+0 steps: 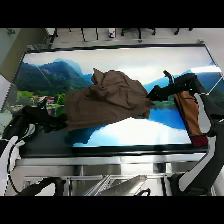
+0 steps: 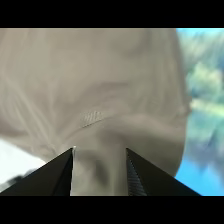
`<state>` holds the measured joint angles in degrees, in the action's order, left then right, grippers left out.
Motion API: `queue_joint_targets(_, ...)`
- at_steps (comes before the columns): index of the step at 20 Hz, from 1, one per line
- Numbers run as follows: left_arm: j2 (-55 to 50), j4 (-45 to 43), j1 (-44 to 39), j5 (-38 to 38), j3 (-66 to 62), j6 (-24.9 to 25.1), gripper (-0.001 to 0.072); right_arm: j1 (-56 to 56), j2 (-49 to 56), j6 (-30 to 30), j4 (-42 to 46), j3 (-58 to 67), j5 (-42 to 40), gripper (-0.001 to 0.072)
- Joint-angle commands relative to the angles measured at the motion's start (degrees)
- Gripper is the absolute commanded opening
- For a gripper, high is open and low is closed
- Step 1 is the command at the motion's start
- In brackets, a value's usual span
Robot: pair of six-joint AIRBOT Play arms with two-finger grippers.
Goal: Fold the shirts.
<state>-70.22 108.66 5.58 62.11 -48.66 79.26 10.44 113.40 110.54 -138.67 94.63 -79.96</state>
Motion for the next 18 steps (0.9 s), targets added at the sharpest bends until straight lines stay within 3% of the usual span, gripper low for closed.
queue_joint_targets(1, -0.96, -1.11, 7.02, -0.13, 0.07, 5.01, 0.002, 0.57, -5.44, 0.13, 1.14, -7.04, -0.85, 0.0367)
queue_joint_targets(5, -5.97, -1.09, 10.4, -0.7, -2.21, 7.72, 0.002, 0.66, -10.88, 0.66, 3.93, -17.33, 6.43, 0.0376)
queue_joint_targets(7, -8.74, -1.11, 10.36, 0.5, -5.46, 7.74, 0.002, 0.59, -10.45, 0.24, 3.39, -17.44, 10.49, 0.0488)
queue_joint_targets(10, -11.82, -1.14, 7.96, 2.1, -10.97, 7.74, 0.002, 0.02, -9.75, 0.24, 2.08, -17.33, 17.53, 0.0484)
queue_joint_targets(16, -16.09, -1.11, 4.07, 4.17, -18.97, 7.72, 0.002, -2.34, -4.85, -0.15, -0.22, -16.37, 17.57, 0.0482)
queue_joint_targets(18, -16.5, -1.09, 3.56, 4.96, -19.56, 7.72, 0.002, -4.39, -4.04, 0.09, -0.22, -16.11, 17.35, 0.0399)
